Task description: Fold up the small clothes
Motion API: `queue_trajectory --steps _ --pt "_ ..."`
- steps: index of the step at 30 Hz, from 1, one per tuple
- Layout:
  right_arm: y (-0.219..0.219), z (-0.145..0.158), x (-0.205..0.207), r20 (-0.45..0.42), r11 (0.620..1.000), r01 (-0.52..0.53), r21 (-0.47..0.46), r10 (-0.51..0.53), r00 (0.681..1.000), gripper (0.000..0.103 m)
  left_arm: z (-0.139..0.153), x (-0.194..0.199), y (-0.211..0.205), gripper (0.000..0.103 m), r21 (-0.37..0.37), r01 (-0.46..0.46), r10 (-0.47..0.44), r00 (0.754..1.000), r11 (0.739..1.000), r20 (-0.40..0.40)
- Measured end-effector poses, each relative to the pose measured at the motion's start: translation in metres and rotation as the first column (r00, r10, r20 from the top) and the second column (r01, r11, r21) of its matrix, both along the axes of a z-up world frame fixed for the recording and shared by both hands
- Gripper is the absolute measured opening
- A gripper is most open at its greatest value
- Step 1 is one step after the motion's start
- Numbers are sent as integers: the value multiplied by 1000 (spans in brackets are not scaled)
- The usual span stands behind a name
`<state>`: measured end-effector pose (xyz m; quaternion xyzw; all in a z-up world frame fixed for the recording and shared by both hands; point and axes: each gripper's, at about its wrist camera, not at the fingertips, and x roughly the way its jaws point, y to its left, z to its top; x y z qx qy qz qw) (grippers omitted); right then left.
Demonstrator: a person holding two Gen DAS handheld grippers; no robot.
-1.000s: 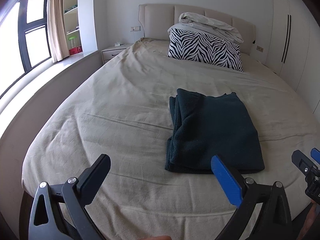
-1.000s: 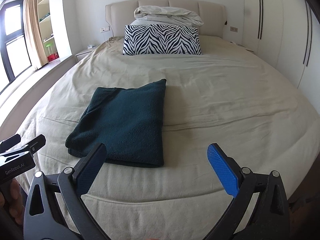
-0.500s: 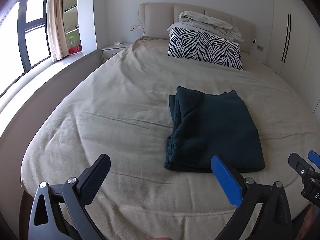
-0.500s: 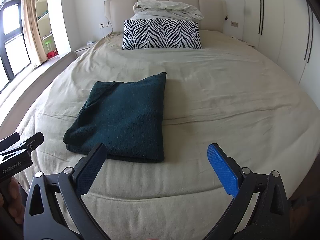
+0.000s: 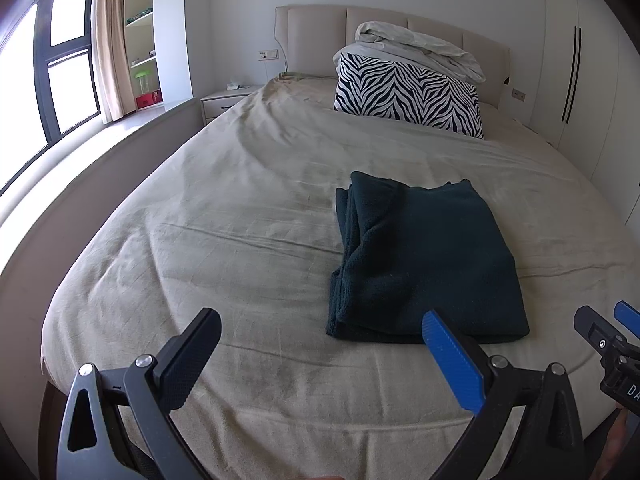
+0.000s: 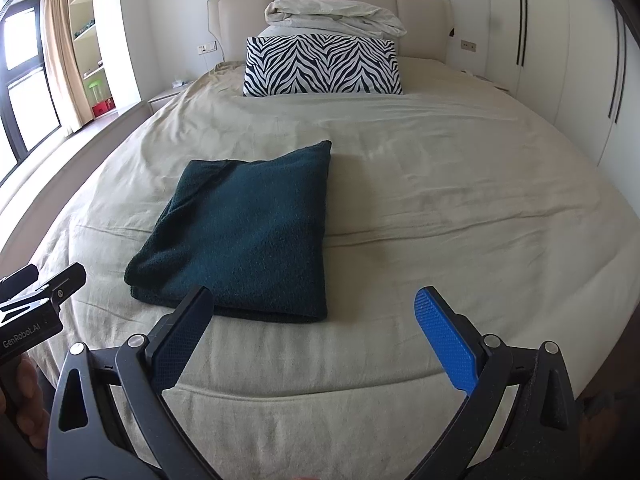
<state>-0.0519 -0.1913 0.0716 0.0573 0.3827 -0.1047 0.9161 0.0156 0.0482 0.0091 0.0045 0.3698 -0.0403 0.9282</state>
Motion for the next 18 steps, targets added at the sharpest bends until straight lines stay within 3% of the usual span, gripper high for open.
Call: queue_trajectory --steps 18 --pt "0 0 0 0 1000 1 0 -1 1000 103 -1 0 -1 103 0 4 -4 1000 1000 -2"
